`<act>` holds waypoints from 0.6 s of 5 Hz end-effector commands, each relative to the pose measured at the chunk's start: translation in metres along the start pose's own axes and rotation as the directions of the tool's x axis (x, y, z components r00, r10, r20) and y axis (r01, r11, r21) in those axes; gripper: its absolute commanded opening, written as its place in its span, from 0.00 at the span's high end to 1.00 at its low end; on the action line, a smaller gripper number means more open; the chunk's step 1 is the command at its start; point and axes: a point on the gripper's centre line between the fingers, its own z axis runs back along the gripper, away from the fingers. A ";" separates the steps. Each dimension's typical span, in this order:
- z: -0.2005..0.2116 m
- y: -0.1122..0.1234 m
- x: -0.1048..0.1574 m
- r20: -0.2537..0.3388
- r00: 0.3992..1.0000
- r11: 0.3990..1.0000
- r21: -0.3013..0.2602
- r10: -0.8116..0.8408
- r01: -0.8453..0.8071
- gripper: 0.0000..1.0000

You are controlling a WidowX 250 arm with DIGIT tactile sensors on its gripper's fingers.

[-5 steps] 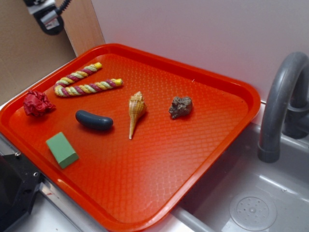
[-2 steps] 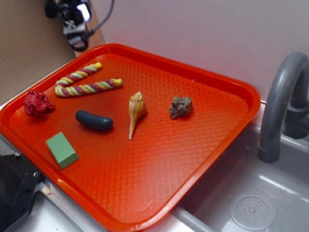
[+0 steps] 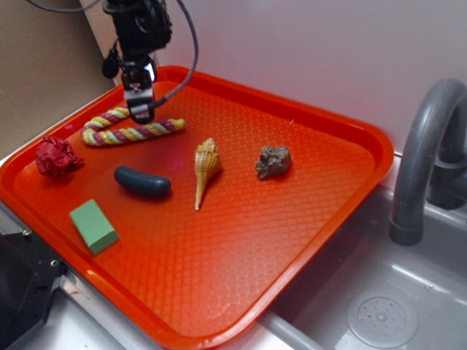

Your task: Grab the multicolored rope.

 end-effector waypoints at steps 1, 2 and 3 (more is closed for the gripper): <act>-0.025 0.003 -0.005 -0.044 0.999 0.998 0.062 0.005 -0.002 0.00; -0.042 -0.005 -0.005 -0.051 0.999 1.000 0.016 -0.003 0.004 0.00; -0.055 -0.019 0.000 -0.067 0.997 0.999 0.038 -0.032 0.035 1.00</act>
